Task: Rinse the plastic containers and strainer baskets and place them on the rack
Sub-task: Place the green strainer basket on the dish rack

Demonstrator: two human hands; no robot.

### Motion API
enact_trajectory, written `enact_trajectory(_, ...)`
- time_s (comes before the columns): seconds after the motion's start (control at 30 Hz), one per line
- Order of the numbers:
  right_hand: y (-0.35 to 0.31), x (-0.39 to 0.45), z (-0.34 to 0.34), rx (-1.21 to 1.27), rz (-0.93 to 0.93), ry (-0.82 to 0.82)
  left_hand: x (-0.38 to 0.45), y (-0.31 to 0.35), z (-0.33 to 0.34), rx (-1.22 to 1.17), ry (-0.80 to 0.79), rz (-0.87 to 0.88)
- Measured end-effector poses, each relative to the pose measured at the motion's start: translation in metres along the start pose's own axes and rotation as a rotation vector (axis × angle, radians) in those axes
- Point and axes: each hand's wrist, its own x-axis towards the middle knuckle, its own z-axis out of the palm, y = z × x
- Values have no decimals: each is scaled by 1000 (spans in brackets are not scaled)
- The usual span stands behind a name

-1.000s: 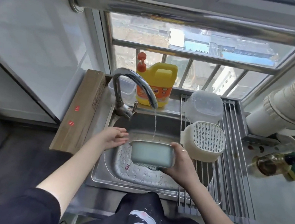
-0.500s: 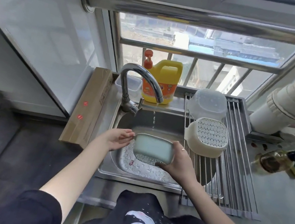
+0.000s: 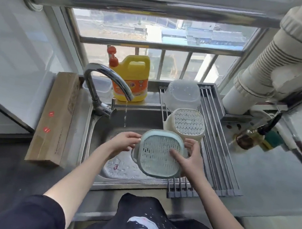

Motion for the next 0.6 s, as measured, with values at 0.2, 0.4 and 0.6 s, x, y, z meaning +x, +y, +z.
enact_trajectory(0.2,32,-13,-48,127,167,199,20,9,73,-61,-71,-32)
enact_trajectory(0.4,60,-5,-72,30,257,210,33,4,115,-27,28,-135)
enact_trajectory(0.6,54,12,-74,-41,207,108,45,-11,125,-10,189,-160)
